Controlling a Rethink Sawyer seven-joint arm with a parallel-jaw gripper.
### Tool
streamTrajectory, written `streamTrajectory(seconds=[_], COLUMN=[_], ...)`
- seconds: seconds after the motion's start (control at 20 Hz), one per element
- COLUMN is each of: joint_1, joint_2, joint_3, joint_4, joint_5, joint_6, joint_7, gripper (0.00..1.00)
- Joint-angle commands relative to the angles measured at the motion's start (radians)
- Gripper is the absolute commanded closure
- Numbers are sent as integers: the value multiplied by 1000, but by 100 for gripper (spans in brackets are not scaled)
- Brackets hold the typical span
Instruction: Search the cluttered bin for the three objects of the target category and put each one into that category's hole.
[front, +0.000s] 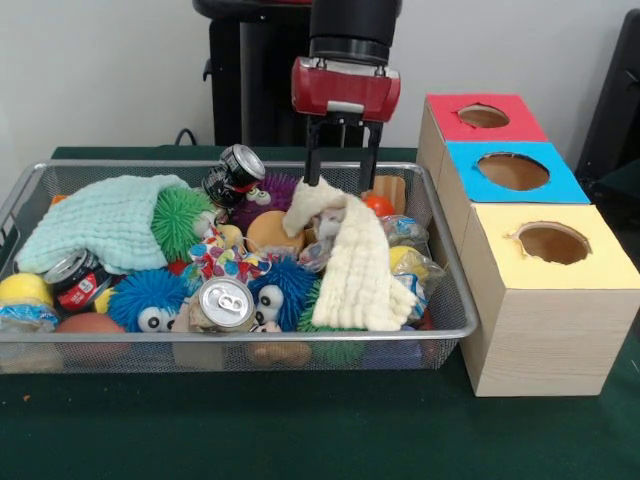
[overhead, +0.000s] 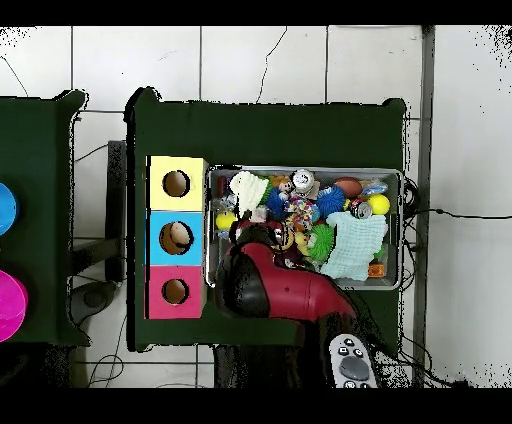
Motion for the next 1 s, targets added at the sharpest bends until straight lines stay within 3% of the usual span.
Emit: streamTrajectory(seconds=[0.05, 0.3, 0.55, 1.0], joint_1=[26, -17, 11, 11], joint_2=[74, 136, 151, 260], joint_3=[-119, -79, -150, -206], joint_4=[-97, -109, -115, -144], joint_5=[16, -16, 29, 75], joint_6=[-107, -190, -234, -249], joint_7=[137, 156, 140, 148], gripper=[0, 0, 0, 0])
